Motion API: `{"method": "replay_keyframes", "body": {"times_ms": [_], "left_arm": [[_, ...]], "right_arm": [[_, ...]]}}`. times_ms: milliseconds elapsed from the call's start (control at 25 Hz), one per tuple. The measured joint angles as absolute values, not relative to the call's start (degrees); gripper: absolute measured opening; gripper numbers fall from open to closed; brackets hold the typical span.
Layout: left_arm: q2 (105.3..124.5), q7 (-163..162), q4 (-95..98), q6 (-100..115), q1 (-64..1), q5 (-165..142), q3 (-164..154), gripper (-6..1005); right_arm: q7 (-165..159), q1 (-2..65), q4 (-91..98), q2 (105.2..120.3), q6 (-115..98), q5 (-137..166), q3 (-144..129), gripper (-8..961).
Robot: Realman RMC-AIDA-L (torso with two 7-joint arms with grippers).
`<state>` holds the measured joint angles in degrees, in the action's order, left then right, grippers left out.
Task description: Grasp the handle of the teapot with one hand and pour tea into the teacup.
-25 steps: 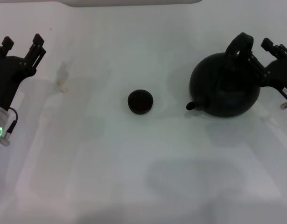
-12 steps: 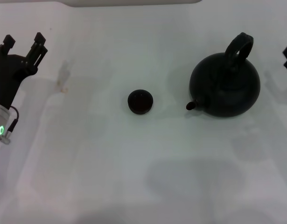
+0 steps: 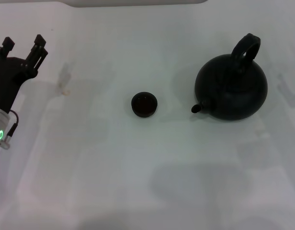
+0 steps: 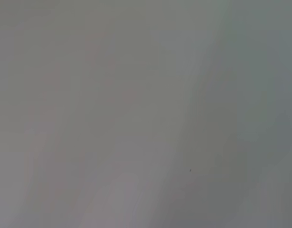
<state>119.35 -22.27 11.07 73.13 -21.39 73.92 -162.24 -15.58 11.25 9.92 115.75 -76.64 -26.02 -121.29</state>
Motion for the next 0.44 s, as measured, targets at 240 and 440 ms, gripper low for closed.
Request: {"method": "replay_keyframes", "body": {"times_ms": [240,440], "left_arm": [[119.35,-22.24,11.07,72.59,-21.23,73.91,-162.31,873],[119.35,-22.23,11.15,72.5,-21.01,73.74,-162.51,873]], "right_arm": [[-15.55,11.12,10.07,115.82,-76.66,-26.32,-121.34,855],[-15.53,10.62,10.27,115.85,-76.97,-27.61,-121.28,855]]}}
